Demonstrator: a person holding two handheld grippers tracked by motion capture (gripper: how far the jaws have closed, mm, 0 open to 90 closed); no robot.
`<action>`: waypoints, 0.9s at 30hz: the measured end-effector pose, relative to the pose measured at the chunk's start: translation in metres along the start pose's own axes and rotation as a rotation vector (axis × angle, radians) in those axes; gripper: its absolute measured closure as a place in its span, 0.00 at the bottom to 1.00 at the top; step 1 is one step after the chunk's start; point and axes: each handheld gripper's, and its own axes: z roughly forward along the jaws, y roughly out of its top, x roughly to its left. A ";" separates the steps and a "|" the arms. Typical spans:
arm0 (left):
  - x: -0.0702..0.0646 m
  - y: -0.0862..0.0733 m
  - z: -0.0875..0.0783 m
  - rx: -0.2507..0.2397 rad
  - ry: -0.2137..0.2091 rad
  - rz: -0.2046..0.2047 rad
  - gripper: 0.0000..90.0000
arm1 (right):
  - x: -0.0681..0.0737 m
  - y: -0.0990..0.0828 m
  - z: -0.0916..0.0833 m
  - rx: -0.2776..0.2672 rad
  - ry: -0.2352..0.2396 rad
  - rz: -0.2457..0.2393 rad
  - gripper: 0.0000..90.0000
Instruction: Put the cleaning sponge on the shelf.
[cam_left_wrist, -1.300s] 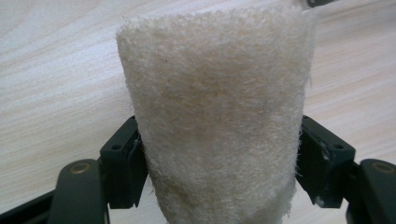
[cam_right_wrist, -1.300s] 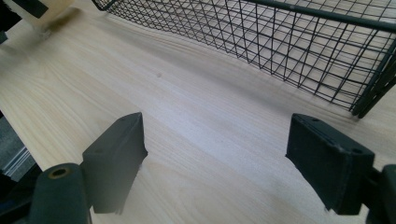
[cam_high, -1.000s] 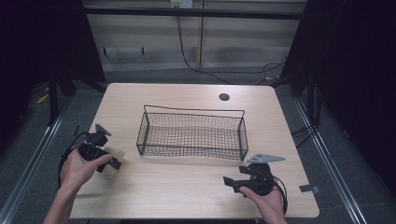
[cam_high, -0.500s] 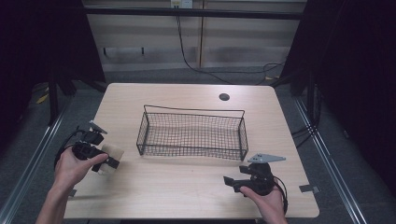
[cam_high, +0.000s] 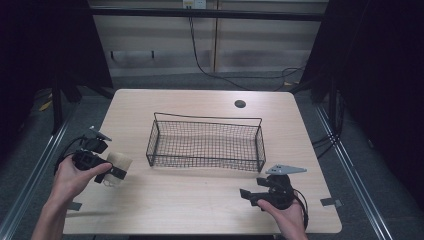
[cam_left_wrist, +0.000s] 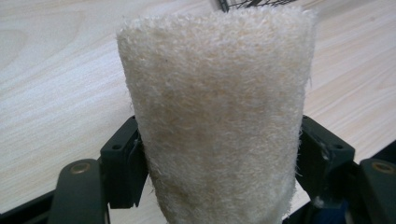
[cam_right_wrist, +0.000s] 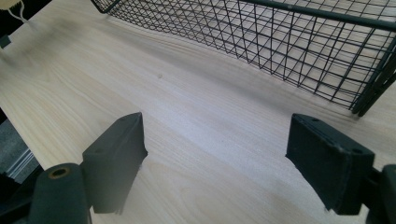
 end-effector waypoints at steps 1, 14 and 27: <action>-0.001 0.000 -0.002 0.003 0.004 0.004 0.31 | 0.000 0.000 0.000 0.002 -0.001 0.002 0.21; -0.005 0.003 -0.028 -0.036 -0.022 0.017 0.31 | 0.000 0.000 0.000 0.001 0.000 0.001 0.21; -0.021 0.020 -0.043 -0.042 -0.051 0.071 0.31 | 0.000 0.000 0.000 0.002 0.001 0.007 0.21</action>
